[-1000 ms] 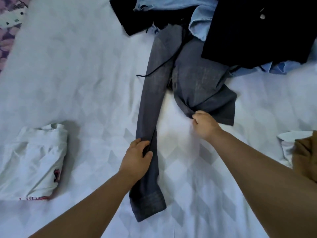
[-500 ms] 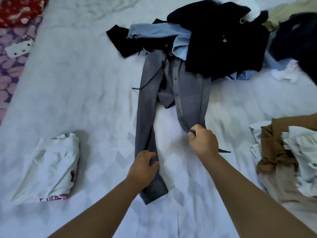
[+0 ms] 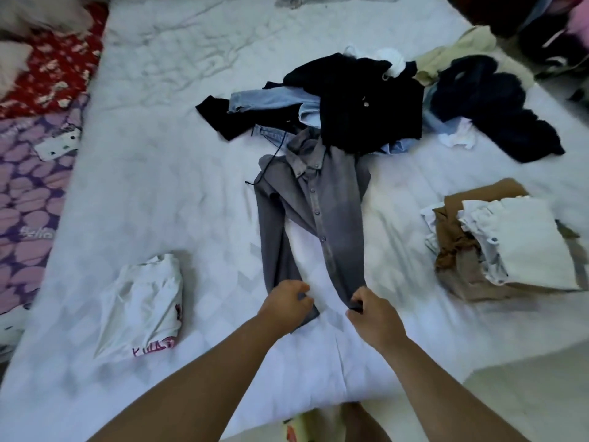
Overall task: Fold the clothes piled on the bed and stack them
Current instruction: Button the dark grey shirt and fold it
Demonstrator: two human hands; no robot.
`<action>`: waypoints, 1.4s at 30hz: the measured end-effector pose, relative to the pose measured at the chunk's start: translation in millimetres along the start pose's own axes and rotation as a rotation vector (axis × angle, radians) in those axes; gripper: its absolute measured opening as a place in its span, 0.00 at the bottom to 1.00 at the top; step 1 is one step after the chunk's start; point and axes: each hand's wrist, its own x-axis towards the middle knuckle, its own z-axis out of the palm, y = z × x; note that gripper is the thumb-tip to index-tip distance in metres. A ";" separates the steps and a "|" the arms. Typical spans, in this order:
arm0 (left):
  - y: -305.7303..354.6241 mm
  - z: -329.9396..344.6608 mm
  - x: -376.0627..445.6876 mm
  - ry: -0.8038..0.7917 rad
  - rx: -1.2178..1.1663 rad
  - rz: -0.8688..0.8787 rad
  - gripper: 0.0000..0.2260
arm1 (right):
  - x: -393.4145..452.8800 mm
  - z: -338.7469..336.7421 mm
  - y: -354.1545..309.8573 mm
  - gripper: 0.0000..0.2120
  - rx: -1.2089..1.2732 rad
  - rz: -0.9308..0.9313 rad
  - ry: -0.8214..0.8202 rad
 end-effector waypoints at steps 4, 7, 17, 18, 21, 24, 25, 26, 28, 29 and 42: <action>3.4 -2.1 -4.3 -0.005 0.024 0.031 0.15 | -8.0 -4.0 4.5 0.14 0.017 -0.032 -0.024; 1.8 -3.7 3.7 -0.003 0.058 0.039 0.14 | 6.3 -12.9 6.7 0.18 -0.010 -0.025 -0.003; -1.3 -21.2 98.3 0.058 0.078 -0.005 0.17 | 125.8 -50.6 -20.9 0.15 -0.095 -0.144 0.025; -0.3 -25.3 113.3 0.080 0.070 -0.012 0.18 | 145.2 -55.8 -27.1 0.16 -0.100 -0.164 0.027; 6.5 -41.6 164.8 0.154 0.072 0.001 0.21 | 206.4 -70.1 -47.6 0.18 -0.113 -0.199 0.079; 15.6 -58.3 219.4 0.243 0.055 -0.012 0.23 | 267.0 -80.6 -64.1 0.23 -0.138 -0.190 0.200; 18.4 -61.6 236.2 0.273 0.036 -0.029 0.24 | 286.2 -81.8 -66.8 0.25 -0.148 -0.172 0.237; 20.2 -63.2 250.4 0.302 0.019 -0.043 0.24 | 302.3 -82.0 -67.7 0.27 -0.160 -0.144 0.266; 23.1 -63.0 273.0 0.360 -0.010 -0.082 0.27 | 328.1 -78.3 -65.3 0.34 -0.185 -0.077 0.262; 23.7 -62.6 280.8 0.394 -0.026 -0.111 0.28 | 336.1 -75.5 -63.0 0.38 -0.197 -0.045 0.234; 16.0 -50.5 294.5 0.239 0.277 -0.179 0.09 | 326.0 -52.7 -47.9 0.11 -0.123 -0.091 0.025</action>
